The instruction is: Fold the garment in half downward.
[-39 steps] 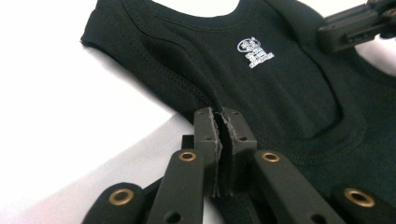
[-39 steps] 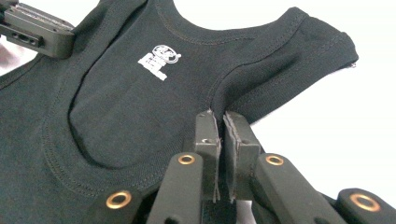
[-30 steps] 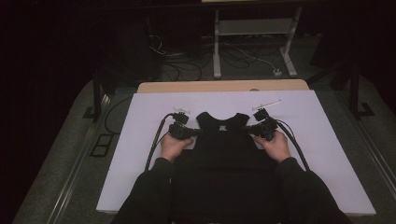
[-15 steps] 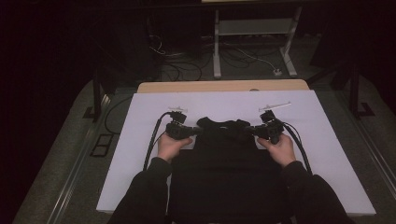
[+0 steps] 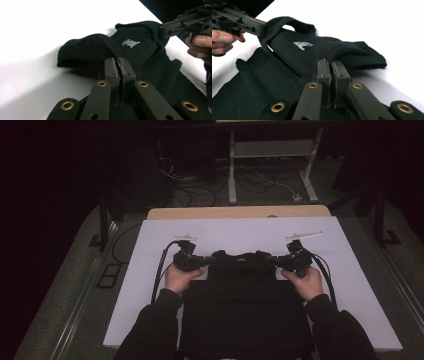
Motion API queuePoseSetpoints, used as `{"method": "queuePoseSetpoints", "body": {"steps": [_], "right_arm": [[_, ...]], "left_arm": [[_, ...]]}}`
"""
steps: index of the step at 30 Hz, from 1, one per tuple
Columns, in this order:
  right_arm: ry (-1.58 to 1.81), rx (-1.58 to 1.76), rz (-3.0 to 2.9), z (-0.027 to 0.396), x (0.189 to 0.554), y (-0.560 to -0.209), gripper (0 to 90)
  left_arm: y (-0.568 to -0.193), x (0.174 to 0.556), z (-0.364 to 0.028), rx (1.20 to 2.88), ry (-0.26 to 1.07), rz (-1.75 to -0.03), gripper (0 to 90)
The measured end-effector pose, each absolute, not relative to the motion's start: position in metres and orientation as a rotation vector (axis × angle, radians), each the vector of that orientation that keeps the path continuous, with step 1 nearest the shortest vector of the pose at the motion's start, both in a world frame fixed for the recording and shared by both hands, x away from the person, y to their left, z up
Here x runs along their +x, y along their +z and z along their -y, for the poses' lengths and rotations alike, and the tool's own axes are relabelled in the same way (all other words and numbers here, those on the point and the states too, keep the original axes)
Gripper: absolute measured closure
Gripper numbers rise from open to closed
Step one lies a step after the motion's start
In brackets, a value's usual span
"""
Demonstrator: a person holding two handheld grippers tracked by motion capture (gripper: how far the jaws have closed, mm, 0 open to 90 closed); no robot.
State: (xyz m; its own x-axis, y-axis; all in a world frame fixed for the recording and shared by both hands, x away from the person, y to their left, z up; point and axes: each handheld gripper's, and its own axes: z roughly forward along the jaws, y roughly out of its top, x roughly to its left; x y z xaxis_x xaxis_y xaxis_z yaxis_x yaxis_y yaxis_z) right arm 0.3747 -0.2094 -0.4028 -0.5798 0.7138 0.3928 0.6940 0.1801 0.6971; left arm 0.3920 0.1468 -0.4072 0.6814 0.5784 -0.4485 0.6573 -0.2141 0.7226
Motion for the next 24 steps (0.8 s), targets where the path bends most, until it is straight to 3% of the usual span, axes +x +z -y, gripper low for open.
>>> {"method": "queuePoseSetpoints", "body": {"steps": [24], "right_arm": [[1.46, 1.366, -2.412, 0.214, 0.339, -0.388, 84.6]], "left_arm": [[-0.394, 0.359, -0.153, 1.89, -0.099, -0.919, 85.8]]}}
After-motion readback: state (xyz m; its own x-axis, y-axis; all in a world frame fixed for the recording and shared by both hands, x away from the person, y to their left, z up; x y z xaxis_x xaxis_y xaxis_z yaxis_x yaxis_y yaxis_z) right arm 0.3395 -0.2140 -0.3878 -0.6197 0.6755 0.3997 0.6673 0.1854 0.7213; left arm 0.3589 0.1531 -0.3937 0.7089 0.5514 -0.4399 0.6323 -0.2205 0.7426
